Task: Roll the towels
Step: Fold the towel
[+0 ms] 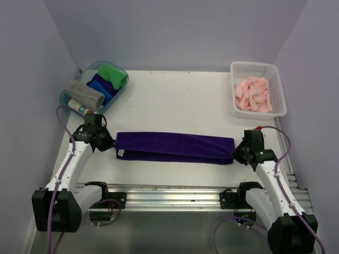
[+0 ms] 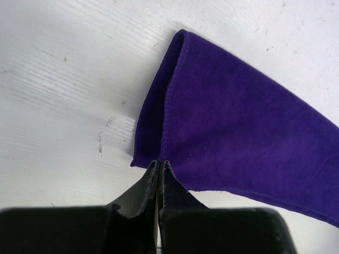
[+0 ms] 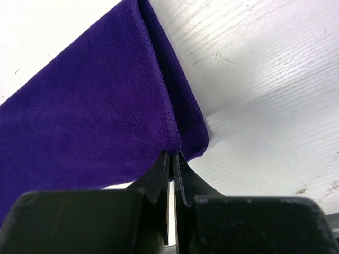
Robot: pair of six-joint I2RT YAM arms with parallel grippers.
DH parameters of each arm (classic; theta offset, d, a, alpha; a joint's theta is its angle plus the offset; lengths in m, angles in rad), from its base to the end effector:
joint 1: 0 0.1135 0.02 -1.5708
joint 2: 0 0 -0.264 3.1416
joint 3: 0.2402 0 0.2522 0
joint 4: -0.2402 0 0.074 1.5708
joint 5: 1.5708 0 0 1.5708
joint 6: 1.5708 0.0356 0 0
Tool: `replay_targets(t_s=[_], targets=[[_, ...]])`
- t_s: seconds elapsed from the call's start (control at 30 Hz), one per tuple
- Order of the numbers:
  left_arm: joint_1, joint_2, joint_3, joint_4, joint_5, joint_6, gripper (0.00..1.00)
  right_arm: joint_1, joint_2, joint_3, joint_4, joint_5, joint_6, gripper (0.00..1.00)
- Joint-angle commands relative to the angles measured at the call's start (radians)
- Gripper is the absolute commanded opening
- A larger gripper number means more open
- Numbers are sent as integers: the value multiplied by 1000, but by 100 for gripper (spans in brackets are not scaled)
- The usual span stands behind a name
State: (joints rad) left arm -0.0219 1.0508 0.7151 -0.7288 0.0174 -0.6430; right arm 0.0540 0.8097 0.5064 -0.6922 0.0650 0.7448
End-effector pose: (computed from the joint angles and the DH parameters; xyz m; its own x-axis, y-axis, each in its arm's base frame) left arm 0.1930 -0.0048 0.2227 -0.7179 -0.5839 -0.3790 -0.5000 0.8113 -0.3029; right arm 0.1491 0.0057 0.1969 -0.6286 0.6434 -0.4370 0.5542 0.7647 0.3287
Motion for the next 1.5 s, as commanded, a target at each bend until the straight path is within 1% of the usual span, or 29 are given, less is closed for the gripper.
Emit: replay_targets(t_s=[0.0,0.23,0.37,0.5,0.53,0.57,0.6,0.63,0.67,0.7,0.8,0.9,0.93,1.03,1.07,1.17,1.3,1.47], targets=[[2,-23,60,-27,-56,3,0,3,-1,44,-41,58,1,0],[2,-25,29,-30,-57,-9,0,1,3,26,-44,58,2,0],[2,-21,23,-31,-56,-18,0,1,-4,8,-43,33,8,0],[2,15,23,-30,-65,-32,1,3,-1,-20,-17,9,11,0],[2,24,26,-32,-63,-32,6,1,0,-19,-15,7,11,3],[2,34,29,-31,-60,-32,19,1,8,-14,-13,6,2,11],[2,44,30,-29,-54,-32,25,1,11,1,-15,12,-4,26],[2,48,43,-27,-56,-30,31,1,13,9,-16,16,-13,34],[2,48,49,-20,-54,-27,39,3,16,21,-23,31,-28,40],[2,41,58,-18,-56,-26,41,1,19,47,-38,47,-39,48],[2,25,107,-14,-80,-15,42,1,26,81,-41,104,-67,52],[-12,17,144,12,-80,-3,43,0,65,96,5,95,-100,50],[-22,21,153,19,-79,-4,42,0,107,103,11,93,-110,46],[-94,55,159,40,-80,-14,41,1,189,122,43,88,-140,41],[-142,67,158,55,-79,-20,40,0,212,124,52,84,-157,40],[-193,123,141,89,-68,-27,40,-6,292,130,85,65,-176,40],[-191,182,78,158,-65,-30,39,-31,367,100,155,1,-174,38],[-193,253,35,201,-92,-43,38,-46,425,63,220,-16,-160,37]])
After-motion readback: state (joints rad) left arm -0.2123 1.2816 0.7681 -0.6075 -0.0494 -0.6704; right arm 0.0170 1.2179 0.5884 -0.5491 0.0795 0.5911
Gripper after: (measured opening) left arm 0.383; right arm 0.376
